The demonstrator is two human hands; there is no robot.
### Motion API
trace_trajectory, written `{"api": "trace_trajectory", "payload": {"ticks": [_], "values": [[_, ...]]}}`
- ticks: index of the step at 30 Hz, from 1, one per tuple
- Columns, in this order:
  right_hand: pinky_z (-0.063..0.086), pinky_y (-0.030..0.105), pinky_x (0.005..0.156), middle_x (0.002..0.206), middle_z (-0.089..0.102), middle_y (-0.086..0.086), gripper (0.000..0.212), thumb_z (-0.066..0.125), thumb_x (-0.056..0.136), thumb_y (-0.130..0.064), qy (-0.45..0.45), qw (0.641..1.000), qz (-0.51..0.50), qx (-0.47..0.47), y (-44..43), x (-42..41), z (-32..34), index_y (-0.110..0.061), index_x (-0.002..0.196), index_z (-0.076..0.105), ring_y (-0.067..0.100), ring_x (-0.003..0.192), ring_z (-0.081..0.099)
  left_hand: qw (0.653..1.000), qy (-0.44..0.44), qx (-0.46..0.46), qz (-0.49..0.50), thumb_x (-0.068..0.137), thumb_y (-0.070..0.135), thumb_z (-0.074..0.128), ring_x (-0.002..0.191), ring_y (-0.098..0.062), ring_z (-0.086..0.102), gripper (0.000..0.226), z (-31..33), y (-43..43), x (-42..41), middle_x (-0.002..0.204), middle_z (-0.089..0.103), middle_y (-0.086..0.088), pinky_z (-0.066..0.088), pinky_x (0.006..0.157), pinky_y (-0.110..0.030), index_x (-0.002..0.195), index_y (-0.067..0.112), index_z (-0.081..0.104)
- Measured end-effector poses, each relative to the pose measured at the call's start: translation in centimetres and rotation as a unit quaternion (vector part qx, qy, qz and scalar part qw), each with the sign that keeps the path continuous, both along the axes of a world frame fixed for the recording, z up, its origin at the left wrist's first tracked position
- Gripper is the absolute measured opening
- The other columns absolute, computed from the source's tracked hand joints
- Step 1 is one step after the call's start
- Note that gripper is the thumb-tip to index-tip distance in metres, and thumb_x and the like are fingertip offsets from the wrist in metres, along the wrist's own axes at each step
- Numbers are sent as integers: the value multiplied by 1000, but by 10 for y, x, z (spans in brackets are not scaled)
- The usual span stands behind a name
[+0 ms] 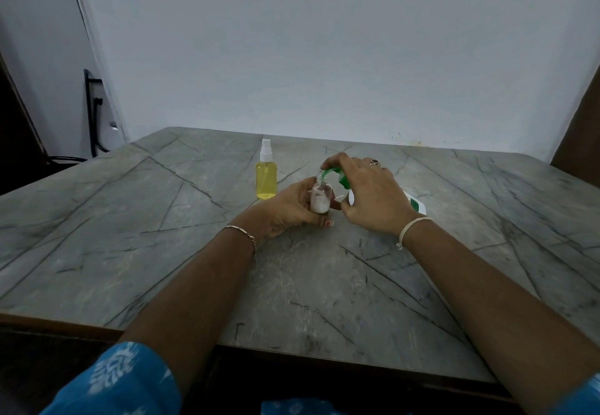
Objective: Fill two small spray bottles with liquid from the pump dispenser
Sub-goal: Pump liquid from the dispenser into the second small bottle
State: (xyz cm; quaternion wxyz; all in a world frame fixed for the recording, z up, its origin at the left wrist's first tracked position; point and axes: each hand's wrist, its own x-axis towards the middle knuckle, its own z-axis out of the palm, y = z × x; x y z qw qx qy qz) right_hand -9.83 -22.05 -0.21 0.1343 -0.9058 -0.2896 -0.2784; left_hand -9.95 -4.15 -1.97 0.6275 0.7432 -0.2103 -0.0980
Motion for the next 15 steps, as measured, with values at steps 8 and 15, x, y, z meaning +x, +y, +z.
{"api": "trace_trajectory", "payload": {"ticks": [8,15], "values": [[48,45,89,113,61,0,72,69,73,-21,8,1000,-10,-14,-3,-2,-1,-40,130,31,23,101,55,1000,-1,3,6,72,-18,70,99,-12,65,52,2,0,-2,100,68,1,53,94,-29,104,19,53],[47,45,89,113,62,1,65,65,74,-17,-3,1000,-14,-12,-2,-4,0,-36,129,35,24,101,55,1000,4,-9,-2,72,-16,71,111,-20,63,52,1,0,-2,106,68,-2,50,98,-34,105,19,53]]}}
